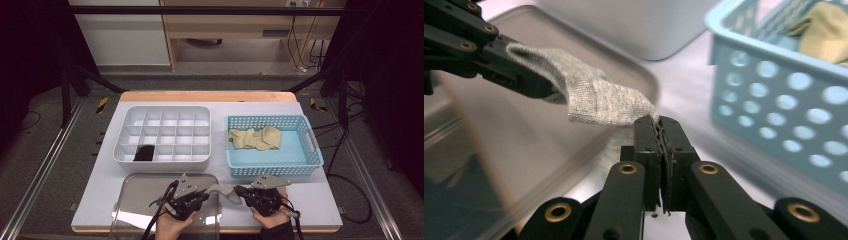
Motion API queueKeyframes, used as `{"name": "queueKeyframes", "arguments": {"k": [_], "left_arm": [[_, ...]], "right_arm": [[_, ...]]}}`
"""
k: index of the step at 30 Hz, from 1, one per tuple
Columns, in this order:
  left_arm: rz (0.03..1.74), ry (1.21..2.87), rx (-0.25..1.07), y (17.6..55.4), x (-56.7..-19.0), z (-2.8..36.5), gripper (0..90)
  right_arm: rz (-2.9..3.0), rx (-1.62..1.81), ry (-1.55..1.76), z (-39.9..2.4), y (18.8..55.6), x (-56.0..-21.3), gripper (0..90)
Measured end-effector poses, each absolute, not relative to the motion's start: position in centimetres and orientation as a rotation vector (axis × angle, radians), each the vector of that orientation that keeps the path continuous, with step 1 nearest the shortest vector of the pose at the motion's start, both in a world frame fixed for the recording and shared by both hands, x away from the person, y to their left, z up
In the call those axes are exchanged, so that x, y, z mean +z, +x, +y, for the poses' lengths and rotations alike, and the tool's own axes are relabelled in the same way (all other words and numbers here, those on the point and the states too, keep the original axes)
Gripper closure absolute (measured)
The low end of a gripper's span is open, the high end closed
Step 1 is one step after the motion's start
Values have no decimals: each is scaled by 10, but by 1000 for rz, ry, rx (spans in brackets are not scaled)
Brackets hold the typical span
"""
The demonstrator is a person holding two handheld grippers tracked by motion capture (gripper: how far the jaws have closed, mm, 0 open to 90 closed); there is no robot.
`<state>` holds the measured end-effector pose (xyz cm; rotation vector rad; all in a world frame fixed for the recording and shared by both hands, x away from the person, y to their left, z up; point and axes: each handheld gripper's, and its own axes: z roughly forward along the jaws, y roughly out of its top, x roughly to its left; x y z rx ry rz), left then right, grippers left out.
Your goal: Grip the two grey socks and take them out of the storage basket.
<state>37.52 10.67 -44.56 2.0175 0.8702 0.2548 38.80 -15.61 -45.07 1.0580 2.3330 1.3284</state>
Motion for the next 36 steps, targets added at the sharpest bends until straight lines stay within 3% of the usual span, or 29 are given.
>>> {"name": "queueKeyframes", "arguments": {"k": [6, 11, 15, 27, 30, 34, 36], "left_arm": [[934, 2021, 231, 379, -453, 109, 822], [963, 2002, 251, 392, -458, 108, 822], [985, 1979, 248, 394, -459, 108, 843], [1008, 1961, 259, 397, -460, 110, 854], [1008, 1959, 258, 396, -460, 110, 854], [1003, 1962, 247, 395, -459, 111, 854], [1002, 1960, 233, 393, -458, 112, 854]], "right_arm": [[2388, 1272, 1071, -147, 394, -457, 859], [2291, 1241, 1059, -144, 402, -466, 760], [2205, 1309, 1049, -154, 395, -458, 670], [2254, 1411, 979, -159, 363, -459, 573], [2294, 1384, 975, -154, 360, -467, 599], [2350, 1349, 1010, -155, 363, -476, 809], [2360, 1371, 1018, -158, 361, -472, 854]]}}
